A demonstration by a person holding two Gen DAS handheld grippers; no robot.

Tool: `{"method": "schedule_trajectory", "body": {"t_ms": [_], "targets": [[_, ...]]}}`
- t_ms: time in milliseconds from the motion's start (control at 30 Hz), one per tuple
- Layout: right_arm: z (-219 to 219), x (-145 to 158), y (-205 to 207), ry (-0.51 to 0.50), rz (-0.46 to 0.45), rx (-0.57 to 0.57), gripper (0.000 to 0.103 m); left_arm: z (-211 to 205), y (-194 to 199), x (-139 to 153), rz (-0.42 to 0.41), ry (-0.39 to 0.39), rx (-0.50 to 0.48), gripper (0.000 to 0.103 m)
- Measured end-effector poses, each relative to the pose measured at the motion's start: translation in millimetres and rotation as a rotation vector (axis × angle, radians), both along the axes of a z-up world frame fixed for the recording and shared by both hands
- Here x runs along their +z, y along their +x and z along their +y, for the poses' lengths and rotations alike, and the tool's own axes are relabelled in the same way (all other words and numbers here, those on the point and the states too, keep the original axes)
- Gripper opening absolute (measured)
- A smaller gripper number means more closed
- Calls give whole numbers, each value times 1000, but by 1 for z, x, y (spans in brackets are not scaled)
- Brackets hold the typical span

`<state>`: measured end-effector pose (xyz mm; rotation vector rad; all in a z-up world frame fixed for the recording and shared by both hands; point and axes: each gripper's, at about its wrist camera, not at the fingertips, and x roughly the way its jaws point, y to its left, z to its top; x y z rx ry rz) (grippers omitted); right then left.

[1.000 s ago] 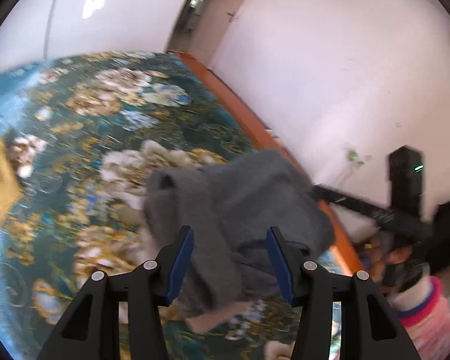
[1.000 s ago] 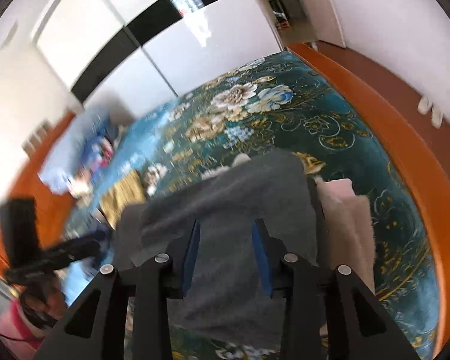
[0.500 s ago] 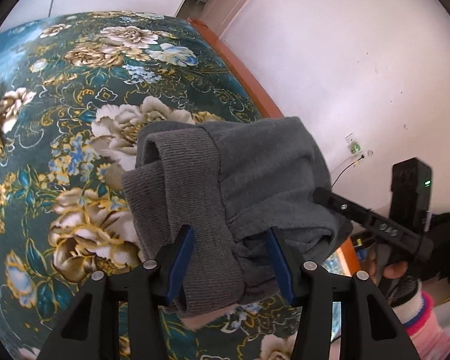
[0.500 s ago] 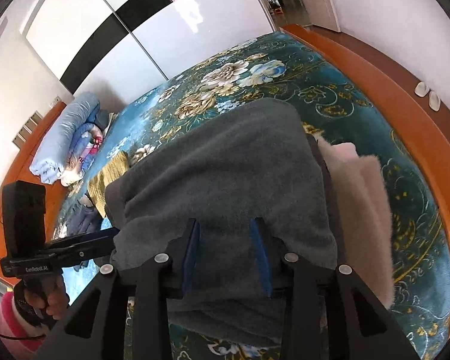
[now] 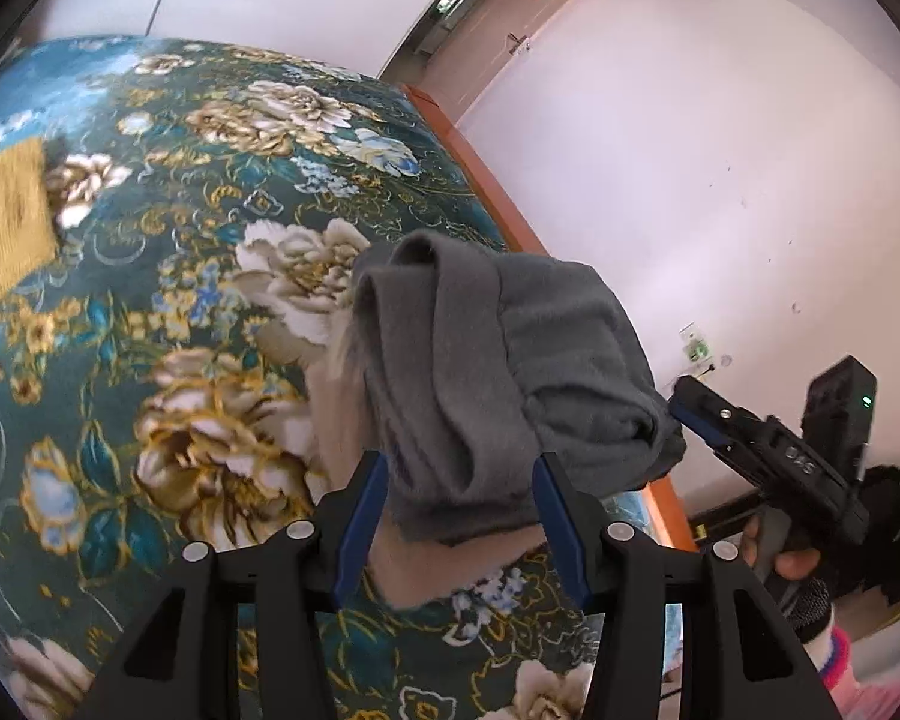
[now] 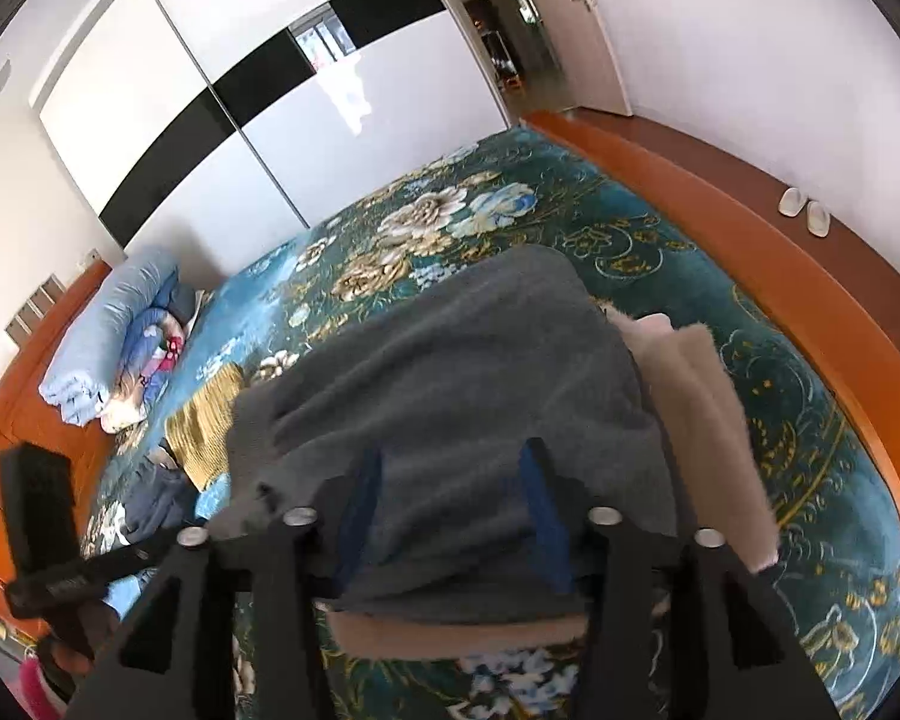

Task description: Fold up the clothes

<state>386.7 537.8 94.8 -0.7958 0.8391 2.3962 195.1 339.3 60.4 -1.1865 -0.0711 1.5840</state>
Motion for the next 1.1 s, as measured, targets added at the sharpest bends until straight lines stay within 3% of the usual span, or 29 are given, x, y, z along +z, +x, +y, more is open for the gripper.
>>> {"method": "schedule_trajectory", "body": {"t_ms": [167, 333, 467, 600, 800, 1000, 1033, 1100], "targets": [[-32, 4, 8, 12, -23, 1, 53, -11, 5, -21, -13, -47, 26, 61], [-57, -20, -1, -38, -75, 24, 57, -20, 10, -39, 0, -46, 35, 71], [-62, -43, -17, -87, -151, 30, 58, -26, 14, -48, 33, -54, 58, 87], [-68, -62, -34, -136, -226, 44, 66, -32, 15, -59, 39, -47, 81, 103], [-78, -74, -53, -136, -298, 59, 73, -35, 14, -68, 59, -75, 87, 103], [-83, -75, -63, -124, -338, 47, 75, -37, 7, -77, 24, -66, 81, 103], [-83, -75, -65, -119, -344, 44, 78, -37, 7, -79, 28, -73, 79, 103], [-86, -75, -64, -112, -351, 31, 97, -36, 7, -81, 47, -94, 80, 103]]}}
